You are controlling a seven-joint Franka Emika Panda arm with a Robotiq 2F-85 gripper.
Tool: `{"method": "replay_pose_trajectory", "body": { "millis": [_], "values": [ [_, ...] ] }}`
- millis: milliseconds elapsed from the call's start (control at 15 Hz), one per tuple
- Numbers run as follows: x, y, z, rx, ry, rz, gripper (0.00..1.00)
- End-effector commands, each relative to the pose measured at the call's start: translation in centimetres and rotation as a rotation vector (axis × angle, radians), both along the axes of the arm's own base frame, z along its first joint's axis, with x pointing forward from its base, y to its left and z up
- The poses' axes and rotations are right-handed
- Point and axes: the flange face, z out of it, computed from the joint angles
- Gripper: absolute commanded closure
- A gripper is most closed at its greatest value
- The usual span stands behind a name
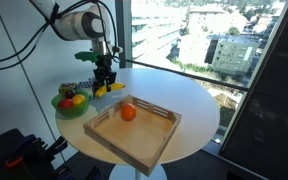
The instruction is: Put the banana in the box
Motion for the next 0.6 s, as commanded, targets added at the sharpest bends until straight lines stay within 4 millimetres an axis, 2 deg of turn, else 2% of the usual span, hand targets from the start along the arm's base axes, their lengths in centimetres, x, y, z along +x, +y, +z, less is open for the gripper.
{"method": "replay_pose_trajectory", "body": {
  "millis": [0, 533],
  "values": [
    [-1.7, -2.0, 1.7, 0.016, 0.014, -0.002, 0.83],
    [-3.2, -7.2, 1.5, 0.028, 0.037, -0.068, 0.83]
  ]
}}
